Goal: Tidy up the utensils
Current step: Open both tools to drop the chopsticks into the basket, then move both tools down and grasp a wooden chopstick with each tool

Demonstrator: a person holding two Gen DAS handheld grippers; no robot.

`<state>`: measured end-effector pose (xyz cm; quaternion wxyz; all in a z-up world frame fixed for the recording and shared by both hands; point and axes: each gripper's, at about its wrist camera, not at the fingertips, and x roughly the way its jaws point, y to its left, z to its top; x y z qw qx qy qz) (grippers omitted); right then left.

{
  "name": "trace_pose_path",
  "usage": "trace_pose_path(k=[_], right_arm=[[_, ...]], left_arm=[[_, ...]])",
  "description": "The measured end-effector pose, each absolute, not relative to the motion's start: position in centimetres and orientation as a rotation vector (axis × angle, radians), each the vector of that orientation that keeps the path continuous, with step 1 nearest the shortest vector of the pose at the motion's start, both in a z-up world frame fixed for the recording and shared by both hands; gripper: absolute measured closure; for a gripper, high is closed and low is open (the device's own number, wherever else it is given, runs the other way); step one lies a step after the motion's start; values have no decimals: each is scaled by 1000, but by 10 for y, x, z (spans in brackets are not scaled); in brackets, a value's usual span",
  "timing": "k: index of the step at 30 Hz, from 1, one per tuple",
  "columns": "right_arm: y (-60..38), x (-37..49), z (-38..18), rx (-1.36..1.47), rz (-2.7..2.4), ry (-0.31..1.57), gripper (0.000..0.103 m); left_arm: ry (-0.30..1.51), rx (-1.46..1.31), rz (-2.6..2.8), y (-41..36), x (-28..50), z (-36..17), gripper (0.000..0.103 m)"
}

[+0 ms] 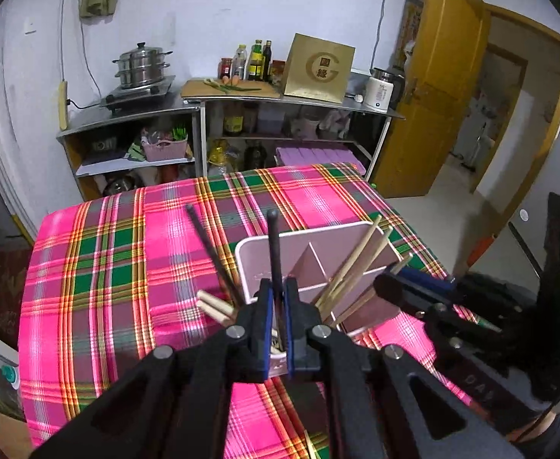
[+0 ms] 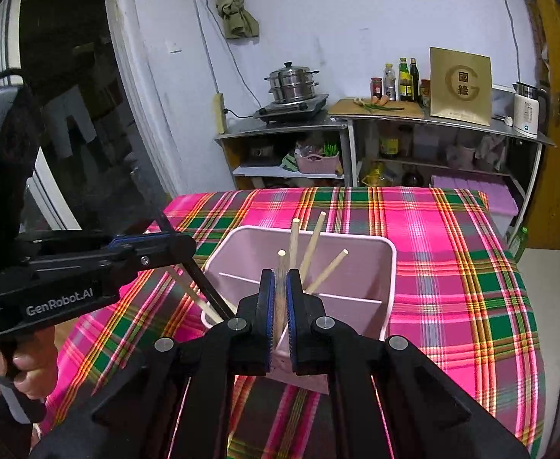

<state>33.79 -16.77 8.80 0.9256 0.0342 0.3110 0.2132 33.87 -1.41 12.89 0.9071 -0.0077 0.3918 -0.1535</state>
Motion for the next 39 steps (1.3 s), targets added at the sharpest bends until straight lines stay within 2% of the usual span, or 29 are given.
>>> trace_pose_path(k=[1,3,9,23,39], right_arm=[[-170,336,89,73,437,633,81],[-177,326,90,80,433,625,81],[-198,289,88,91,420,604,81],[-246,197,31,75,345,675,80],[-270,219,-26,39,261,823,80]], left_arm=[[804,-16,-315,-12,334,129,94],[789,-15,-312,-9,324,128,82],[742,-9,-305,-4,280,118,74],[811,-38,-333,-10,193,46,74],[965,4,-303,-28,209,-9,74]])
